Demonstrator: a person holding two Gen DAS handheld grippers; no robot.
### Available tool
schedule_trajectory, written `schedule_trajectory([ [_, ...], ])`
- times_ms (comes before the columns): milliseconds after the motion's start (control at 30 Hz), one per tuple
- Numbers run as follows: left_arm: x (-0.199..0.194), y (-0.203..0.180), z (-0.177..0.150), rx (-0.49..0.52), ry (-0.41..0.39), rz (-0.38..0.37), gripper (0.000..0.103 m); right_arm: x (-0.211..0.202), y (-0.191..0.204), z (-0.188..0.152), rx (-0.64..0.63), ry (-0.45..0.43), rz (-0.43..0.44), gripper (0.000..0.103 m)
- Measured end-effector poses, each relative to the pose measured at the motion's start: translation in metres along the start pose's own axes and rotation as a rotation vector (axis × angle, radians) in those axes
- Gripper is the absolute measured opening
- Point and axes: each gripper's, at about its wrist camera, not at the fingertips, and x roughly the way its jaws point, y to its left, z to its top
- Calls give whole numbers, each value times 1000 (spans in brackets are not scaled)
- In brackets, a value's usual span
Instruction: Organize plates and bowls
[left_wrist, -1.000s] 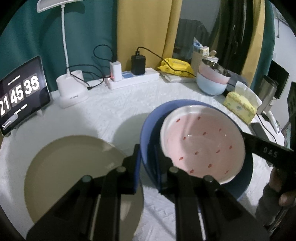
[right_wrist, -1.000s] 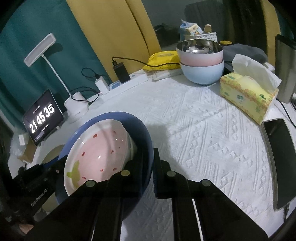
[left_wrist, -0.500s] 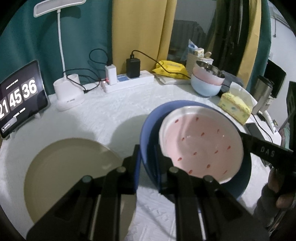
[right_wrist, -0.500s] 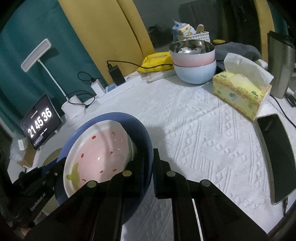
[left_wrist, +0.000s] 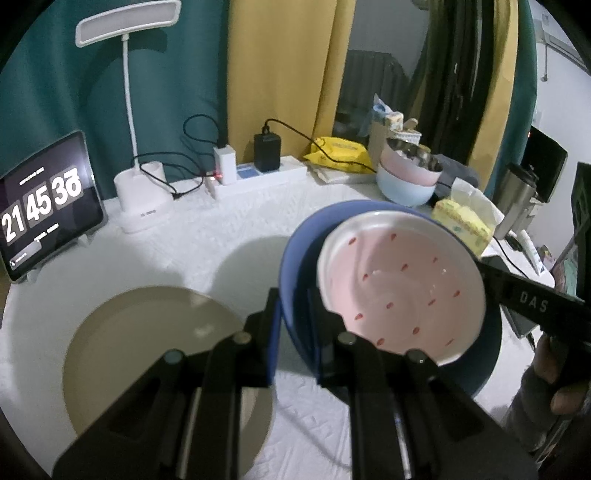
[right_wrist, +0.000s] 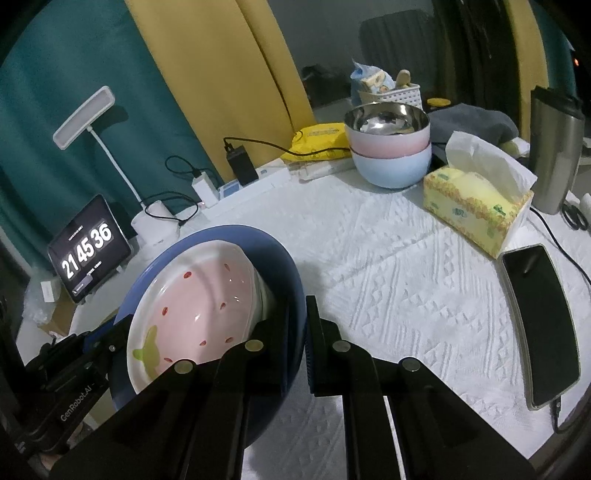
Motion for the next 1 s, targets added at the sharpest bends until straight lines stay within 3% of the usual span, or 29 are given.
schedule_trajectory([
  [1000, -47, 63, -1, -99, -89, 27, 13, -8, 78, 10, -120, -35, 36, 10],
])
